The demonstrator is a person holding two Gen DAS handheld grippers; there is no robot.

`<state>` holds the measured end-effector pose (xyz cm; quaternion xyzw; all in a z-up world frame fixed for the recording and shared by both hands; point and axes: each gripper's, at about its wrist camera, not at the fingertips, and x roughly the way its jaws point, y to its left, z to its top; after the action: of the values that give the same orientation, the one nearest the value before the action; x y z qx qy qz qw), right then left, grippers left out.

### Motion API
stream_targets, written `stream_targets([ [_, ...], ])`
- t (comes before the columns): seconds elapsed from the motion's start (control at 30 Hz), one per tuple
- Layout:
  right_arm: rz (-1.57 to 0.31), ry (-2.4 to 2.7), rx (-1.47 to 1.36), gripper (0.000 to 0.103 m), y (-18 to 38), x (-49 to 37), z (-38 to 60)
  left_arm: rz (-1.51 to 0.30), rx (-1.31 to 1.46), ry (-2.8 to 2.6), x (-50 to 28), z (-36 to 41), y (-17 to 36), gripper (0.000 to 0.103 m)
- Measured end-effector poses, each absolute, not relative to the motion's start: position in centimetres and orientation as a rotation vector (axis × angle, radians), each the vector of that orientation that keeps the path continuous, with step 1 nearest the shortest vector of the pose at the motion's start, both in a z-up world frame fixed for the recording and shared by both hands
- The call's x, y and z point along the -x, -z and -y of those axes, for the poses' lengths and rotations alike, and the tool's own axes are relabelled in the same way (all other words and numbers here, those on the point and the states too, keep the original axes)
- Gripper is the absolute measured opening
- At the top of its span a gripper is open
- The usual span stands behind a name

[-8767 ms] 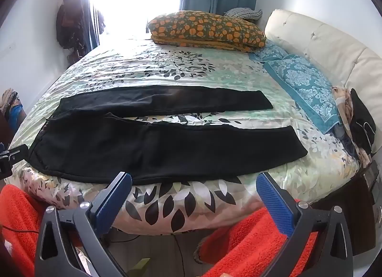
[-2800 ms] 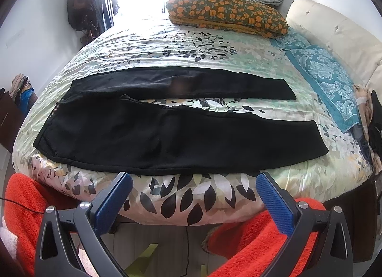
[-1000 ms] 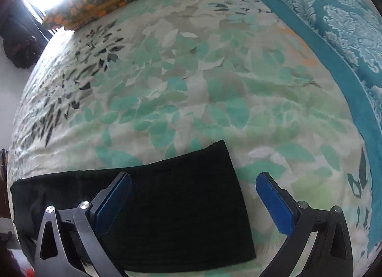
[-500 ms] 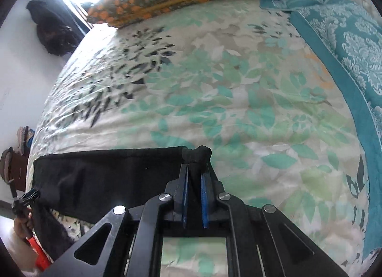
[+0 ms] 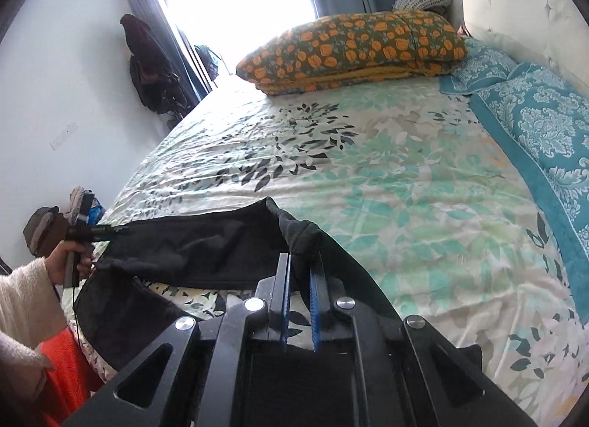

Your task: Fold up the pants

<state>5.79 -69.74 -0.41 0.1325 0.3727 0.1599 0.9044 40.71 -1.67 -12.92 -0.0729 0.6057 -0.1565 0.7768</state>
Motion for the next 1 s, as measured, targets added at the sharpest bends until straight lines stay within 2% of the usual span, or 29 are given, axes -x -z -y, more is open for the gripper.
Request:
stream_targets([
  [0.23, -0.648, -0.392, -0.276, 0.009, -2.2, 1.7, 69.9, -1.476, 0.304, 0.421, -45.2, 6.7, 15.6, 0.099],
  [0.43, -0.615, -0.417, -0.219, 0.009, -3.5, 7.8, 69.2, -1.48, 0.47, 0.362, -44.8, 7.1, 17.0, 0.099],
  [0.73, -0.614, -0.474, -0.131, 0.009, -5.4, 14.2, 68.4, -1.48, 0.435, 0.25, -45.0, 6.1, 17.3, 0.097],
  [0.77, -0.614, -0.473, -0.134, 0.009, -5.5, 14.6, 68.5, -1.481, 0.45, 0.269, -44.7, 6.0, 17.5, 0.084],
  [0.8, -0.612, -0.47, -0.137, 0.009, -5.5, 15.0, 68.7, -1.487, 0.464, 0.288, -44.3, 5.9, 17.8, 0.056],
  [0.83, -0.608, -0.464, -0.142, 0.009, -5.5, 15.2, 68.9, -1.511, 0.446, 0.267, -43.9, 5.7, 18.2, 0.002],
  [0.87, -0.603, -0.457, -0.149, 0.009, -5.5, 15.2, 69.2, -1.52, 0.469, 0.271, -43.5, 5.2, 18.7, 0.006],
  [1.0, -0.578, -0.399, -0.198, 0.008, -5.6, 14.6, 70.8, -1.44, 0.578, 0.295, -41.6, 2.9, 18.4, 0.003],
])
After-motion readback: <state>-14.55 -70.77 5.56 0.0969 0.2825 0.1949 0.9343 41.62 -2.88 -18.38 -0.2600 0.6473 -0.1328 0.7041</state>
